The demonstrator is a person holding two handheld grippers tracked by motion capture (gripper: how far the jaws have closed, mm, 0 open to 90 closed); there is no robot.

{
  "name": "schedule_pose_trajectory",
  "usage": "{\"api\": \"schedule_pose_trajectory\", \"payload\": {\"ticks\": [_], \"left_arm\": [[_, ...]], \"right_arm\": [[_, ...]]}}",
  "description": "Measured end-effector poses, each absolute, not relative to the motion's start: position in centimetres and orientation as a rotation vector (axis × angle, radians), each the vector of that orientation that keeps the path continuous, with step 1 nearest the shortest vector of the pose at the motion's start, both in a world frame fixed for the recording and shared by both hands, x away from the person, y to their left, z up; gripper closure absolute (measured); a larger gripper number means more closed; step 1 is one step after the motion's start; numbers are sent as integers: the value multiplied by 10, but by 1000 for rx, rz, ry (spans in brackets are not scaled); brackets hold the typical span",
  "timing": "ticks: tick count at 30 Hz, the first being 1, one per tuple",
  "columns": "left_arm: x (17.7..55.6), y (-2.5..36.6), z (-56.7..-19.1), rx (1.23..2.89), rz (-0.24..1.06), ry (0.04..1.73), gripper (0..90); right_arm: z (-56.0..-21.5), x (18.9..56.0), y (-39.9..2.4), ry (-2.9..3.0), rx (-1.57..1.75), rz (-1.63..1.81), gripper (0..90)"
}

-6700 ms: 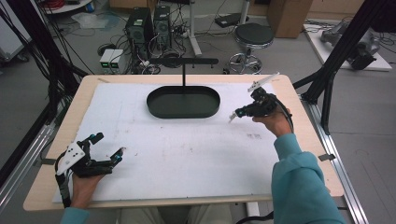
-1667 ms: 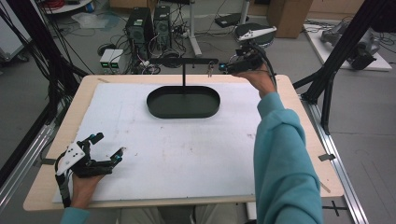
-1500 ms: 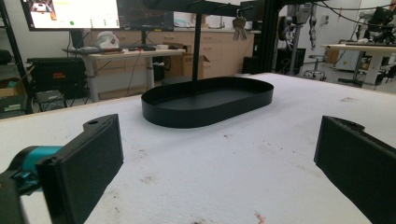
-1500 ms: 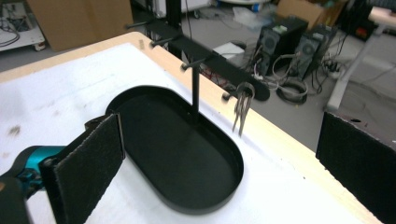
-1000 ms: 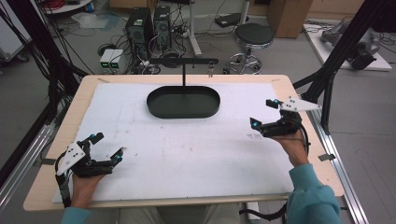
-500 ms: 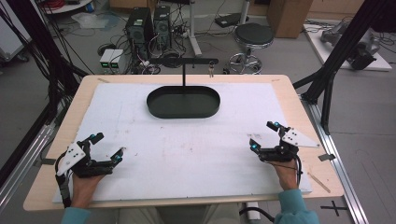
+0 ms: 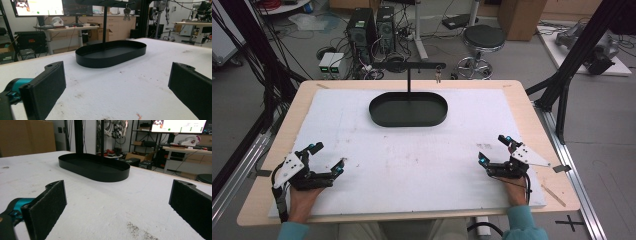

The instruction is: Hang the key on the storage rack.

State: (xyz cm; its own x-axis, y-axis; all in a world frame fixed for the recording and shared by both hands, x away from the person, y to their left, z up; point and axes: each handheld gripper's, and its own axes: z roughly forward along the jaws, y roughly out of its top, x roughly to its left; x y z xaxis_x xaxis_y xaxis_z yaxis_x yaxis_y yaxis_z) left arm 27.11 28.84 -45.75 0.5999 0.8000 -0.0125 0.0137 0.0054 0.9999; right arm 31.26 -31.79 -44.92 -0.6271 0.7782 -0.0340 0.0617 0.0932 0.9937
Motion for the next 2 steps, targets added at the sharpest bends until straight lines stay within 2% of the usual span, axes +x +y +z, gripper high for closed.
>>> {"api": "schedule_pose_trajectory", "payload": {"ticks": [2], "left_arm": [[271,288,-457,1452,722,733,17]], "right_arm": [[-449,312,-318,1787,826,1588,4]]}}
